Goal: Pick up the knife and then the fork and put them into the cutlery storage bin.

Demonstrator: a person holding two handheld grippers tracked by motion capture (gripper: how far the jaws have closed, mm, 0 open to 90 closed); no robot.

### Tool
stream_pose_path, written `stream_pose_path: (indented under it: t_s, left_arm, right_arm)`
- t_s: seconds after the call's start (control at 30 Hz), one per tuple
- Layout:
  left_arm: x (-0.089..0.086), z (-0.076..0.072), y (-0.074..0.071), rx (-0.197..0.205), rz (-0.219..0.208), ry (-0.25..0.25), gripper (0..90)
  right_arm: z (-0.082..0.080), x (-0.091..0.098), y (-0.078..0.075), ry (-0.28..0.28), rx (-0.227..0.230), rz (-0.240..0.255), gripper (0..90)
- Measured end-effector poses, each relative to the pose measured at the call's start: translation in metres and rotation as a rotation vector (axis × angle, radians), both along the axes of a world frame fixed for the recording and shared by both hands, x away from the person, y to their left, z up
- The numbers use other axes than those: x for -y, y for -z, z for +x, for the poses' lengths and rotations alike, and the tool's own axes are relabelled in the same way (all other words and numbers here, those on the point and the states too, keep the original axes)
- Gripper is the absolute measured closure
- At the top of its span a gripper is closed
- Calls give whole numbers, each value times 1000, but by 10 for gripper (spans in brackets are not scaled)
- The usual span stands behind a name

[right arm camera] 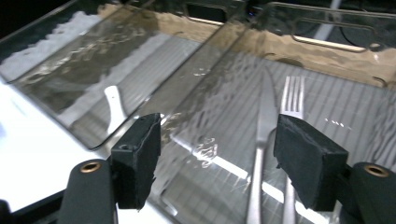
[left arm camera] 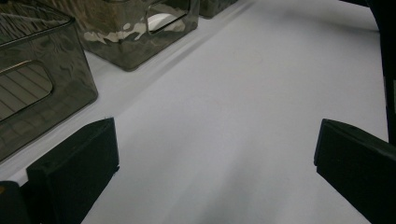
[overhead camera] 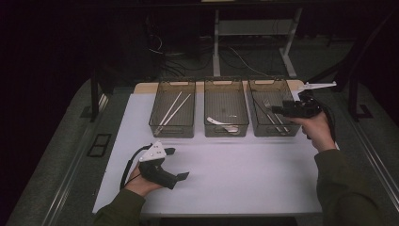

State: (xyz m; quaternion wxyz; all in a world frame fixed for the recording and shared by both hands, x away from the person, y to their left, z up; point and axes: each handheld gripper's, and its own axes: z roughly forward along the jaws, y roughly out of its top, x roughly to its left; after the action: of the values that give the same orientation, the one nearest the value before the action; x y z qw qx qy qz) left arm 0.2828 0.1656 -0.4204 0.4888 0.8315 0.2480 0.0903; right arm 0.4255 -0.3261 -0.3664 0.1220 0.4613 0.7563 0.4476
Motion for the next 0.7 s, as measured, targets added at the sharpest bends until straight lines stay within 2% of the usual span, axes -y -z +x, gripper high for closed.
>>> stream_pose_path:
  t_s: [0.23, 0.47, 0.7]
  left_arm:
    - [-1, 0, 0, 2, -6, 0, 0]
    - [-1, -1, 0, 3, -6, 1, 0]
    - [-2, -2, 0, 1, -7, 2, 0]
  right_arm:
    - [-27, 0, 0, -60, 37, 34, 291]
    - [-51, -1, 0, -92, 78, 78, 254]
    - [-72, -5, 3, -117, 118, 79, 235]
